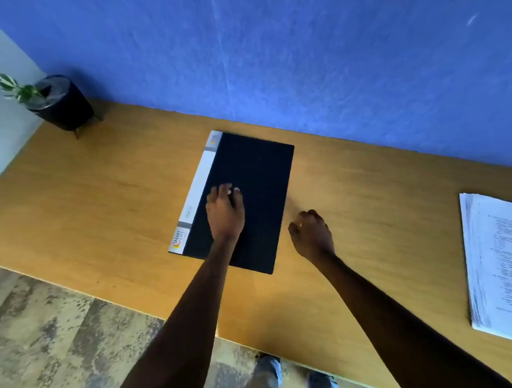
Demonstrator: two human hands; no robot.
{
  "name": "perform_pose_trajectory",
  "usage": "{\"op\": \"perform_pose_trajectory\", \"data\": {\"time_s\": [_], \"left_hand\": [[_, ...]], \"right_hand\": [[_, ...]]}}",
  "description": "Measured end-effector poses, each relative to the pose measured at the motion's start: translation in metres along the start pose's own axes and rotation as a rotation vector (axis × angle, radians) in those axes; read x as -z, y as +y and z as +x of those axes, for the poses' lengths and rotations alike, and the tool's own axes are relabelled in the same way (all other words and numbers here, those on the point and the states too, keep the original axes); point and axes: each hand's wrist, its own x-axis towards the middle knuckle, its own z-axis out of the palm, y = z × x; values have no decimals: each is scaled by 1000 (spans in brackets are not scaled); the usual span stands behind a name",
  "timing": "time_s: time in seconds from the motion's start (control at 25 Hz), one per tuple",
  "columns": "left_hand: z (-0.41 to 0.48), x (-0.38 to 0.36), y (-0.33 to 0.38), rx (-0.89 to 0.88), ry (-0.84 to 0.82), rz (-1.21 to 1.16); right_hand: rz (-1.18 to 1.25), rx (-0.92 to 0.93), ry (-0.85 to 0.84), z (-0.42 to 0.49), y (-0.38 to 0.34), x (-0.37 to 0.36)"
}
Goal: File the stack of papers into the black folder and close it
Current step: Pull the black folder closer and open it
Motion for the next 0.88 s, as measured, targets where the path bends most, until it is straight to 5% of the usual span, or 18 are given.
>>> {"op": "perform_pose_trajectory", "data": {"time_s": [0.2, 0.36, 0.68, 0.88], "left_hand": [[38, 22, -46, 326, 87, 403], [47, 21, -58, 346, 21, 478], [63, 37, -61, 443, 9, 192], [66, 47, -65, 356, 33, -32]], "right_hand": [[-21, -104, -9, 19, -42, -13], [-31, -174, 22, 28, -62, -22], [85, -306, 35, 36, -68, -26], [92, -303, 50, 36, -57, -23]]}}
